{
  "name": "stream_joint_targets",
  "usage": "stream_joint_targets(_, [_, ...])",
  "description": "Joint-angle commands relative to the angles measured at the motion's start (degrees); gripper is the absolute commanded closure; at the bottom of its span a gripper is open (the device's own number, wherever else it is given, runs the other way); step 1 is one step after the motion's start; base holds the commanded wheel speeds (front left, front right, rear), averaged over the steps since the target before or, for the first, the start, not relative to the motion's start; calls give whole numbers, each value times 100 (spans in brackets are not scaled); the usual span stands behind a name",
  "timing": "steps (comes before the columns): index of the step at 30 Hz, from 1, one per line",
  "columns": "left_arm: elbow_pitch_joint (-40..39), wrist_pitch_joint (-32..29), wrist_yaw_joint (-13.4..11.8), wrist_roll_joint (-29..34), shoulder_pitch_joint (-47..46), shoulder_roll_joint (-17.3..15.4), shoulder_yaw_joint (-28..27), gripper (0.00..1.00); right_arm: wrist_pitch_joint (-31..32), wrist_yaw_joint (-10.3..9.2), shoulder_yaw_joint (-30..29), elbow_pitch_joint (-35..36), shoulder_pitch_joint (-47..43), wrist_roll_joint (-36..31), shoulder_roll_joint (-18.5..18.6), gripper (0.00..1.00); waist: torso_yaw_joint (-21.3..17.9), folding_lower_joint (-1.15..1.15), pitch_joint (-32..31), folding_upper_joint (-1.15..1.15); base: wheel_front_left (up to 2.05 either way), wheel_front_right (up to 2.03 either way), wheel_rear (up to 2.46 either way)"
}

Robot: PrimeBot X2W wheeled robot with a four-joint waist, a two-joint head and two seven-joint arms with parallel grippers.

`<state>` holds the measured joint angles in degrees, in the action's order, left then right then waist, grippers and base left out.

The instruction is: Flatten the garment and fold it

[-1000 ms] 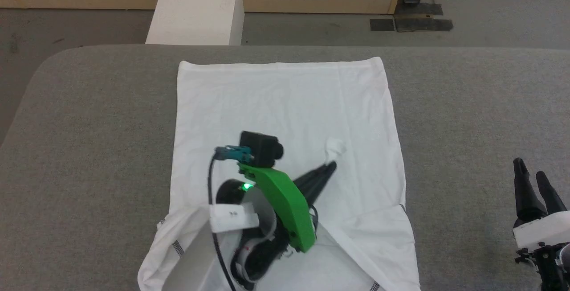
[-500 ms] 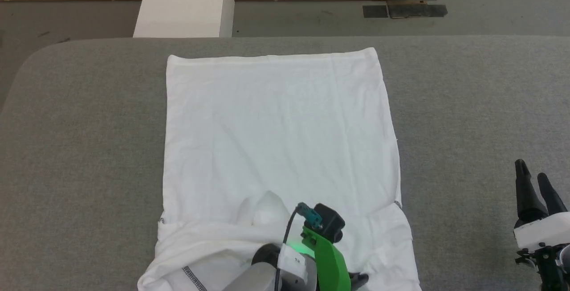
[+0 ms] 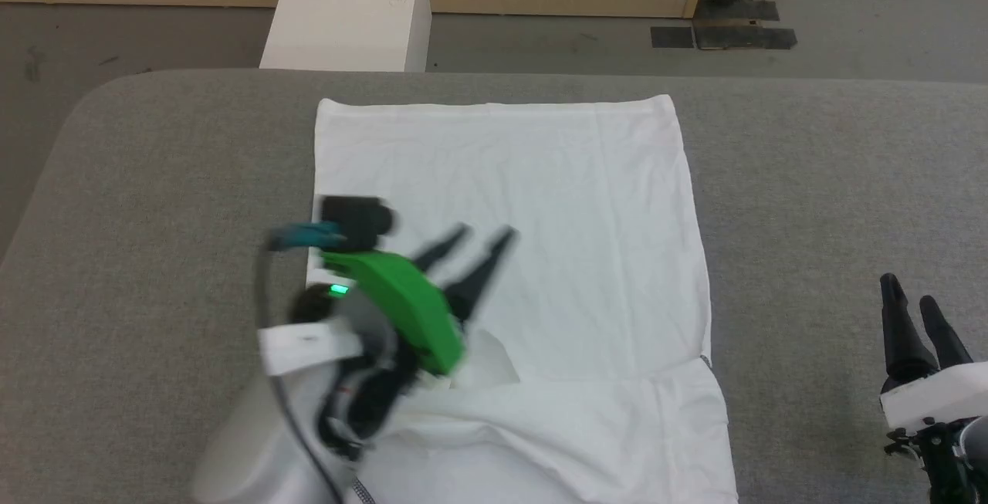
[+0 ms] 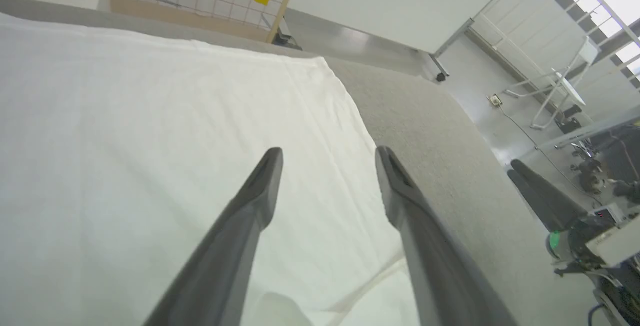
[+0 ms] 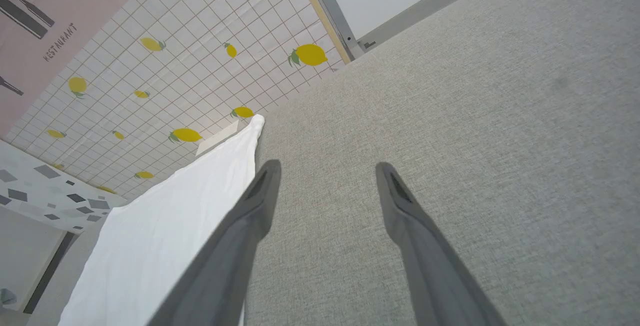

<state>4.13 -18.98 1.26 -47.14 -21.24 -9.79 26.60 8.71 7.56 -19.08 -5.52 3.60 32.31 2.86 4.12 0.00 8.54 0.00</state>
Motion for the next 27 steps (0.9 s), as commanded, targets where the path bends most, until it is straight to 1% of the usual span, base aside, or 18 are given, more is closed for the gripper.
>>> stream_joint_targets(1, [24,252,-97,124,-32,-152,-199,0,38,-8,35,26,124,-30,2,0,12,0,6,0,0,0,0])
stream_joint_targets(4, [202,934,-381,431,72,-479,-718,0,89,-8,128,56,159,-79,2,0,30,0,3,0,0,0,0])
stream_joint_targets(6, [286,1416,-479,564,173,-598,-987,0,135,-8,180,81,182,-137,2,0,51,0,9,0,0,0,0])
stream_joint_targets(10, [456,2353,-597,783,451,-748,-1398,0,283,-8,319,128,243,-245,2,0,105,0,11,0,0,0,0])
stream_joint_targets(12, [506,2789,-633,872,582,-772,-1548,0,397,-8,403,159,325,-316,2,0,137,0,31,0,0,0,0])
stream_joint_targets(14, [526,3069,-655,968,707,-798,-1637,0,585,-8,500,172,481,-385,2,0,166,0,73,0,0,0,0])
stream_joint_targets(17, [458,3260,-730,1173,816,-816,-1713,0,917,-8,577,141,894,-522,2,0,210,0,200,0,0,0,0])
stream_joint_targets(20, [235,3344,-789,1308,887,-733,-1788,0,1360,-8,593,-16,1587,-820,2,0,287,0,420,0,0,0,0])
stream_joint_targets(23, [54,3373,-783,1389,884,-649,-1826,0,1831,-8,594,-280,2355,-1067,2,0,402,0,656,0,0,0,0])
stream_joint_targets(27, [-181,3388,-738,1473,791,-520,-1835,0,2497,-8,562,-775,3512,-1710,86,0,623,0,1103,0,0,0,0])
